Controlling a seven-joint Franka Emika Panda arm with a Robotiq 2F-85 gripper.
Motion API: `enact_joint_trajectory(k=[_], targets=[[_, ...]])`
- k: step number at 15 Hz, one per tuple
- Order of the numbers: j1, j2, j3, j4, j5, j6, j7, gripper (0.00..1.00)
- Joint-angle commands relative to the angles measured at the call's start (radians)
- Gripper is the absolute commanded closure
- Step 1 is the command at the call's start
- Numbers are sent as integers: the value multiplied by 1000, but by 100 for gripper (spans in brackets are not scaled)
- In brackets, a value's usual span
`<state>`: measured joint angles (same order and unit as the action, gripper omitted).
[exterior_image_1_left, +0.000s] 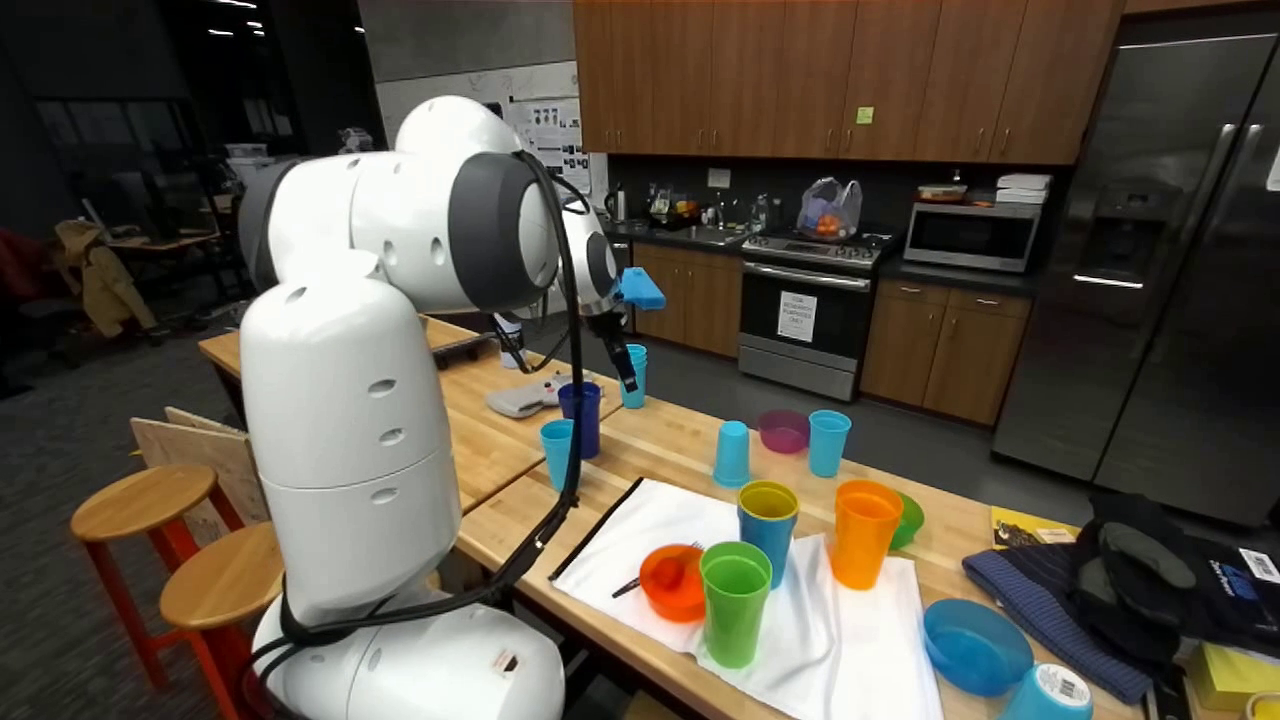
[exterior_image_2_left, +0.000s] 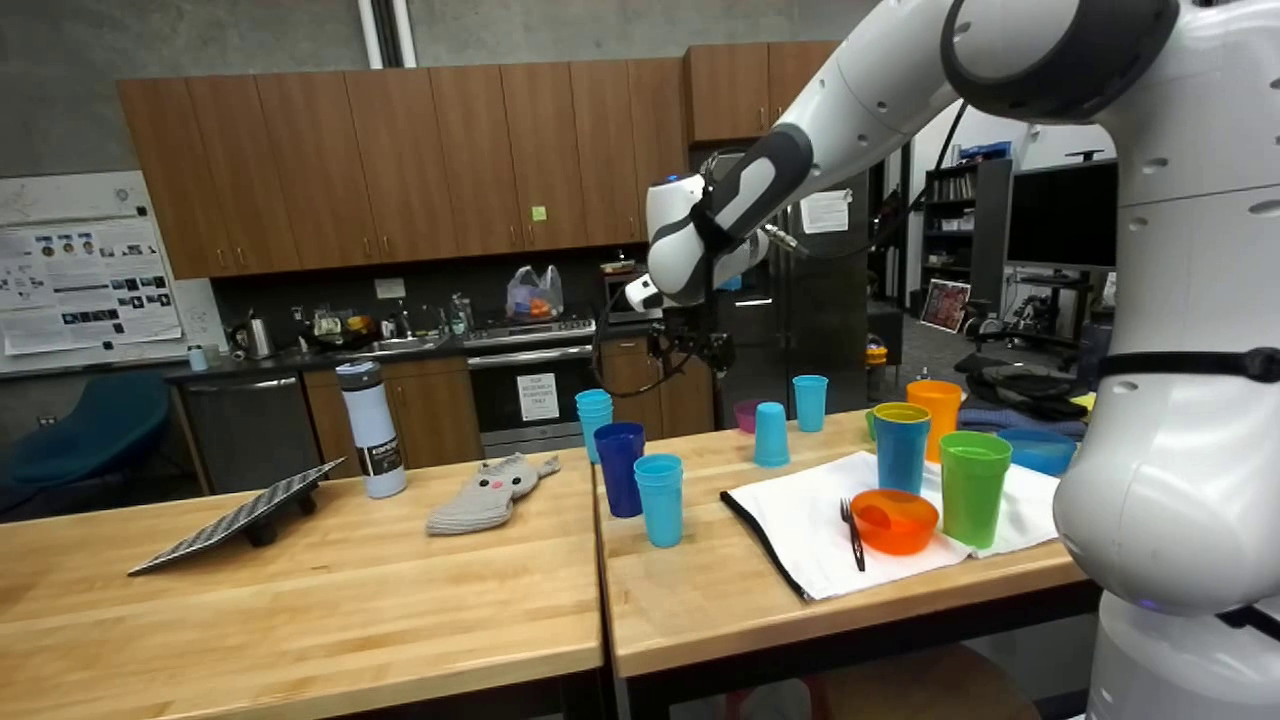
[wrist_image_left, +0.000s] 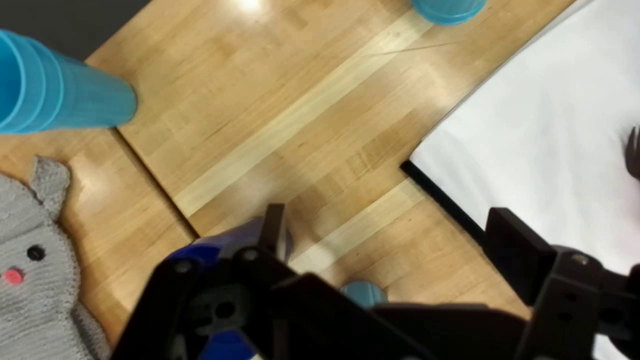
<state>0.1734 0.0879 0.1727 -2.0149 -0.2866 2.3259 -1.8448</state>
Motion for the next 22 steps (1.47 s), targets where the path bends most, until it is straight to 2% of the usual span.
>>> enact_joint_trajectory(k=[1, 3, 8, 11, 14, 19, 22], targets=[[-10, 83, 27, 95, 113, -39, -224, 0], [-11, 86, 28, 107, 117, -122, -276, 0], [-13, 147, 34, 187, 119, -243, -400, 0], [-18, 163, 36, 204, 123, -241, -475, 0], [-19, 178, 43, 217, 154, -191, -501, 0], [-3, 194, 67, 210, 209, -142, -474, 0], [32, 293, 91, 302, 211, -146, -450, 0]])
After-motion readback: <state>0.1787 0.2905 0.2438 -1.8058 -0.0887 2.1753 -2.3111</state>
